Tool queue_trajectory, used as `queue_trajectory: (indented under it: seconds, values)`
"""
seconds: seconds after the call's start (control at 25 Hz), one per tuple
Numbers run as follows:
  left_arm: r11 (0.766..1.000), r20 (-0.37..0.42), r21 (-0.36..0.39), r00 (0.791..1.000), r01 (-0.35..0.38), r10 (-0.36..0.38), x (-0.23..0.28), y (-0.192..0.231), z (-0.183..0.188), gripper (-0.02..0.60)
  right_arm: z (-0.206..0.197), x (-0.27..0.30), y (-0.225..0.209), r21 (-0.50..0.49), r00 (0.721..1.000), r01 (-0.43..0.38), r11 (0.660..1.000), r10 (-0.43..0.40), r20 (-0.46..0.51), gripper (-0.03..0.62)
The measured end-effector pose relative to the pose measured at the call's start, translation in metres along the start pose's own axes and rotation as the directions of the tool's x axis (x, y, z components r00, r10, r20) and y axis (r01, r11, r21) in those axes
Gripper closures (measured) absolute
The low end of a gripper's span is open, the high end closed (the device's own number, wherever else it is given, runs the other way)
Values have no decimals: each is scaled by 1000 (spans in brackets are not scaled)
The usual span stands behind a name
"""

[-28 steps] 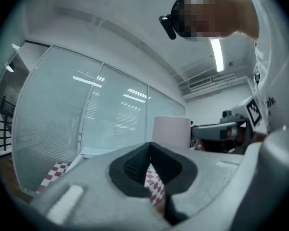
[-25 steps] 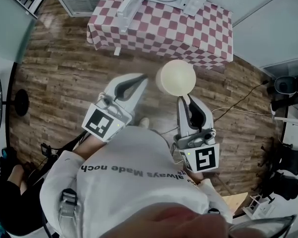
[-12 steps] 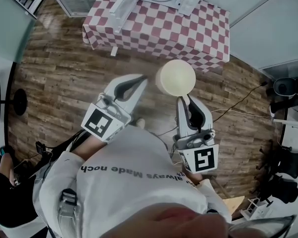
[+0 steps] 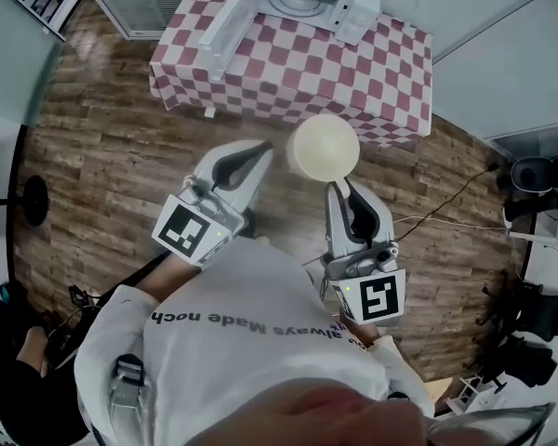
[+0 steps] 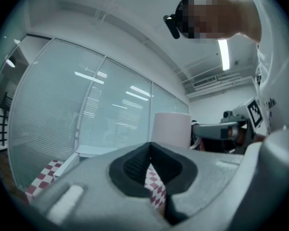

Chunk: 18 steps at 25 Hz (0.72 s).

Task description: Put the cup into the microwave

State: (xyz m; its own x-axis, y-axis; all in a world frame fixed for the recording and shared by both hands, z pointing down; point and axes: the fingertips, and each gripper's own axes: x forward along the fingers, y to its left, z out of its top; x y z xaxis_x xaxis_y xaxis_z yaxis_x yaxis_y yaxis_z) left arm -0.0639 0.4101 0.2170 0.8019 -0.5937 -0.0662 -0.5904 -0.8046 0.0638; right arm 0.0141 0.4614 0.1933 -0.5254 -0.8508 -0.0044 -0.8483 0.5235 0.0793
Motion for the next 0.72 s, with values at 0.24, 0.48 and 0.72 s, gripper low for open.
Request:
queue_trajectory:
  seconds: [0.24,0.48,0.72]
  values:
    - [1000,15,17,1000,4,-4,33,69,13,578,6,72,-26,-18,1000,2,1000,-2,0,553]
    - [1000,17,10,1000,10,-10,56,132,15,578,8,138,-43,-26,1000,3,1000,-3,6,553]
    - [1000,17,4,1000,25,-25,74,181,13,578,4,188,-56,-27,1000,20,999,-19,7,553]
